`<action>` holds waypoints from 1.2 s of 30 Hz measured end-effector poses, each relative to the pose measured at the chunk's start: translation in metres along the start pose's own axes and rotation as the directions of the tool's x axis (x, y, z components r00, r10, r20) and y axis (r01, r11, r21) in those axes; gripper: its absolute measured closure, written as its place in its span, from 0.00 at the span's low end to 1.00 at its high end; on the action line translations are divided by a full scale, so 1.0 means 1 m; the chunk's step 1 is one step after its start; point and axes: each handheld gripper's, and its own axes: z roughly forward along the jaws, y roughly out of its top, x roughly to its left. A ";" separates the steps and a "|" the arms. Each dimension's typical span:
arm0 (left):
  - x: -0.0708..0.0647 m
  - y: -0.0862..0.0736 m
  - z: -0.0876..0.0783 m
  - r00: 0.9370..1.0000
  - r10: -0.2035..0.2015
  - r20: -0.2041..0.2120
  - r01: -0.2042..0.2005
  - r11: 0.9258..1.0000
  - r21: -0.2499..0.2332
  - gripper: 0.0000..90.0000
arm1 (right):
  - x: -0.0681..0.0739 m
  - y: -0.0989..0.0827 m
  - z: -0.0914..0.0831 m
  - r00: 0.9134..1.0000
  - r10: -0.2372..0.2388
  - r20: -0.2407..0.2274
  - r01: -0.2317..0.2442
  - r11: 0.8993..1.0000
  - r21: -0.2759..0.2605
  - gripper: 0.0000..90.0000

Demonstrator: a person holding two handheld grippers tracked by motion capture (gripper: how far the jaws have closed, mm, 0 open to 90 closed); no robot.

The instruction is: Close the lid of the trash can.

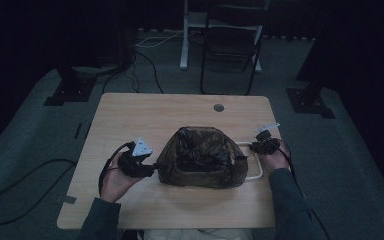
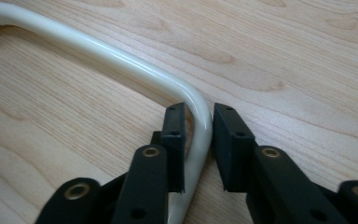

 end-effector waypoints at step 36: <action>-0.001 0.000 0.000 1.000 -0.001 0.002 0.001 1.000 0.001 0.51 | -0.004 -0.035 -0.029 0.995 0.088 0.038 -0.087 0.996 -0.022 0.65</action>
